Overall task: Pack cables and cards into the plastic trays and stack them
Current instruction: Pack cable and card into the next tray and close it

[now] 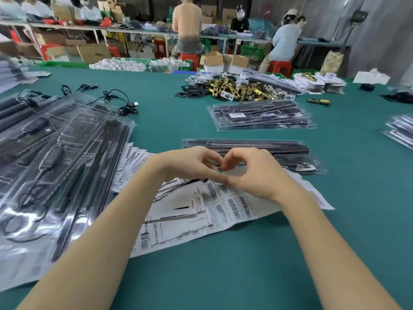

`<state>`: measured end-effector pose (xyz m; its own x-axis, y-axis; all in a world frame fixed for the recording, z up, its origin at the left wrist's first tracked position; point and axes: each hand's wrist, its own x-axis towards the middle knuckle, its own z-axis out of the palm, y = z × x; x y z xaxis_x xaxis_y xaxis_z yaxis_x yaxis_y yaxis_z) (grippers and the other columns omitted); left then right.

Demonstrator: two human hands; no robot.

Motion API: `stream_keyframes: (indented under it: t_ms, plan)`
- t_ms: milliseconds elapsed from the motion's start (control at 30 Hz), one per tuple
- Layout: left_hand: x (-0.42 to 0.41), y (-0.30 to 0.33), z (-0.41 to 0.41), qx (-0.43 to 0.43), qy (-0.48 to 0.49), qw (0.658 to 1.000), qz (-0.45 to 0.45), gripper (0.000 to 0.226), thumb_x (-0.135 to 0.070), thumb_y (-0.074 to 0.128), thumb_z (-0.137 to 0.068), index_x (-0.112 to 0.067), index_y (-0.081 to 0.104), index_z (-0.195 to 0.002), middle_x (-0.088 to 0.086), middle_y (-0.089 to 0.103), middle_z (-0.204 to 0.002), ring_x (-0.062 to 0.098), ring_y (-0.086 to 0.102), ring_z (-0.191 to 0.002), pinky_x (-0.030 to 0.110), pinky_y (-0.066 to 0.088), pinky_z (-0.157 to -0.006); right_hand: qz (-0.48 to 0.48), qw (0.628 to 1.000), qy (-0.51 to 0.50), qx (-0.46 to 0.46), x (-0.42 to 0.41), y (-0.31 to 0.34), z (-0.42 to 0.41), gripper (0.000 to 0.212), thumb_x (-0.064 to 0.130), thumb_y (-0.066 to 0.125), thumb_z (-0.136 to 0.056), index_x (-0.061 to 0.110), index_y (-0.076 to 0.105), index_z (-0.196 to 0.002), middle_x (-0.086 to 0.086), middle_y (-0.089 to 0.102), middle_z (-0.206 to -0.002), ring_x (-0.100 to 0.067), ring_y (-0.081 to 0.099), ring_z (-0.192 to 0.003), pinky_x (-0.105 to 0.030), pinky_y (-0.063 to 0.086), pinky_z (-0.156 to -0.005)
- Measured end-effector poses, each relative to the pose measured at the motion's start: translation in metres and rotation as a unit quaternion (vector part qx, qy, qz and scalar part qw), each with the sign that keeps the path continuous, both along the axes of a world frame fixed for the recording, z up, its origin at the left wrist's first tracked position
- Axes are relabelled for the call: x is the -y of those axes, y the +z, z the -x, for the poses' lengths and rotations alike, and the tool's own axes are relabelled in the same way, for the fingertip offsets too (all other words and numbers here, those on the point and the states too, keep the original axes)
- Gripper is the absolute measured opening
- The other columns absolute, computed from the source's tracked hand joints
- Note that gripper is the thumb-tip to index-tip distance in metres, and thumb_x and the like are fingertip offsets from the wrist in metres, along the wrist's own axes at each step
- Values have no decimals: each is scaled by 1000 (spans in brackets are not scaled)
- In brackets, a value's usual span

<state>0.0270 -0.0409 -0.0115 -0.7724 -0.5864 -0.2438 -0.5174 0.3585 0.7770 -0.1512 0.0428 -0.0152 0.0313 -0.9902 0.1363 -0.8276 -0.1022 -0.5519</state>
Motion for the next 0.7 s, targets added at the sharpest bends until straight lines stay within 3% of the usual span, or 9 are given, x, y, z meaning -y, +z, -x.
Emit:
stream_keyframes:
  t_ms: [67, 167, 300, 400, 500, 567, 700]
  plan:
    - [1, -1, 0, 14, 12, 1000, 6, 28, -35, 73, -90, -31, 70, -117, -7, 75, -95, 4, 63, -83, 26, 50, -81, 70, 993, -48, -79, -7, -8, -7, 14, 37, 76, -80, 34, 68, -91, 17, 63, -104, -6, 50, -108, -32, 44, -93]
    - [1, -5, 6, 11, 64, 998, 8, 16, -33, 68, -94, -29, 77, -107, -10, 73, -85, 8, 61, -75, 22, 55, -74, 199, 967, -132, -91, -19, -18, -20, 7, 33, 71, -84, 30, 70, -89, 14, 62, -95, -11, 49, -99, -31, 43, -80]
    - [-1, -8, 14, 17, 101, 995, 18, 11, -30, 68, -93, -26, 79, -93, -5, 70, -84, 9, 57, -72, 20, 53, -69, 84, 979, -185, 19, -25, -32, -30, 21, 40, 70, -83, 23, 73, -95, 10, 70, -85, -14, 66, -83, -35, 57, -75]
    - [-3, -10, 19, 17, 136, 990, 30, 11, -32, 71, -90, -27, 80, -88, 1, 75, -93, 9, 58, -75, 21, 54, -69, 82, 976, -197, 36, -26, -37, -33, 31, 48, 73, -82, 23, 72, -100, 10, 69, -83, -14, 67, -81, -35, 58, -74]
    - [-3, -10, 20, 13, 153, 988, 23, 10, -32, 73, -89, -27, 81, -86, 6, 74, -100, 10, 57, -75, 21, 53, -68, 89, 971, -207, 74, -25, -39, -33, 31, 47, 77, -79, 24, 74, -99, 13, 69, -80, -8, 66, -80, -24, 51, -66]
    - [-3, -9, 19, 12, 156, 988, 15, 11, -32, 73, -89, -27, 81, -84, 3, 74, -91, 9, 56, -73, 22, 52, -68, 86, 969, -213, 93, -24, -39, -34, 27, 45, 77, -79, 25, 74, -97, 14, 69, -78, -6, 66, -80, -18, 47, -64]
    - [-1, -8, 17, -3, 165, 986, -7, 11, -33, 74, -89, -27, 79, -82, -9, 66, -73, 6, 56, -66, 21, 50, -66, 90, 963, -222, 127, -23, -40, -34, 19, 41, 79, -79, 26, 73, -90, 15, 69, -74, -2, 67, -79, -20, 51, -69]
